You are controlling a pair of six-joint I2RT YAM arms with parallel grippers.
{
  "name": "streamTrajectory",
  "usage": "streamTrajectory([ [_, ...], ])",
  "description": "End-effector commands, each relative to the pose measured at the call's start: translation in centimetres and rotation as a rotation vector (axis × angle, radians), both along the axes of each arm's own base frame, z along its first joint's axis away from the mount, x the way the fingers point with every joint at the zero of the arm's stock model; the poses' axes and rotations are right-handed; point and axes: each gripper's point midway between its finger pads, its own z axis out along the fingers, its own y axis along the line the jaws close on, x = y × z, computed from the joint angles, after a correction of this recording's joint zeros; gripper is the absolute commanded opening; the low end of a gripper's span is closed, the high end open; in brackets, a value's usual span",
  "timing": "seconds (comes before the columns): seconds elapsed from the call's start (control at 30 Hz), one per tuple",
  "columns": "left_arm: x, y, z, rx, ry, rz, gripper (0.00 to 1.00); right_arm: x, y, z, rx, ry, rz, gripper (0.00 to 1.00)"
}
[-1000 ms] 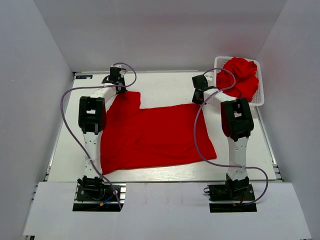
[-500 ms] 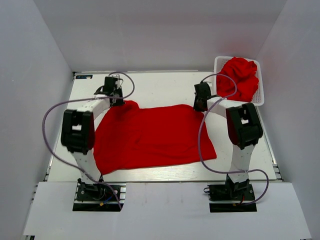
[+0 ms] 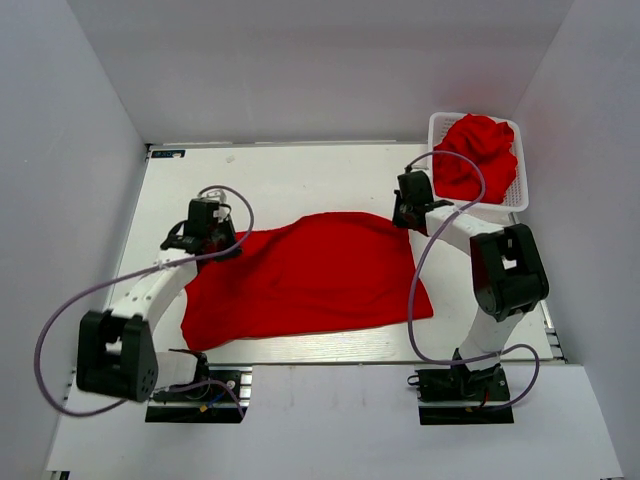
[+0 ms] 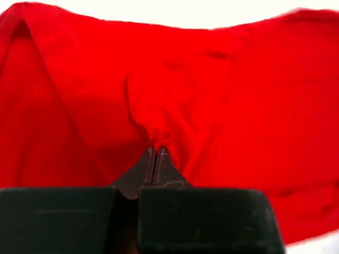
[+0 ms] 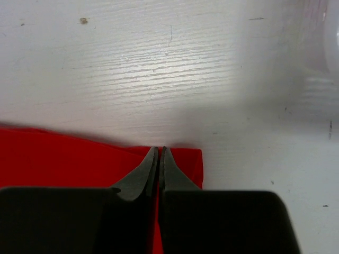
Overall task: Fold and stack the t-shirts
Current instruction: Fold the other side of the tshirt into a rectangle
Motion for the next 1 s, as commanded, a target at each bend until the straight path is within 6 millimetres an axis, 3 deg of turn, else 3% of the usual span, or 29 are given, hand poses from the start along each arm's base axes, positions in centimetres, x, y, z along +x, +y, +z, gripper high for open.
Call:
streamTrajectory([
  [0.0,-3.2,0.6,2.1,-0.025,-0.01,0.054,0.0,0.4,-0.6,2.4,-0.012,-0.067,-0.005,0.0],
  [0.2,-7.2,1.7,3.7,-0.037,-0.012,0.117,0.0,-0.6,-0.5,2.9,0.003,-0.059,0.011,0.0],
  [0.33,-9.1,2.2,2.7,-0.022,0.069,0.139,0.0,-1.3,-0.8,3.3,0.011,-0.061,-0.002,0.0],
  [0.63,-12.8,3.8,3.4,0.022,0.178,0.223,0.0,-3.1,-2.1,3.1,-0.016,-0.023,-0.033,0.0],
  [0.83,-15.4,4.6,2.1,0.048,0.339,0.341,0.0,-4.3,-2.4,3.0,0.001,-0.009,-0.045,0.0],
  [0.97,-15.9,4.5,1.6,0.046,0.373,0.346,0.0,-5.2,-2.6,2.4,-0.001,0.016,-0.048,0.0],
])
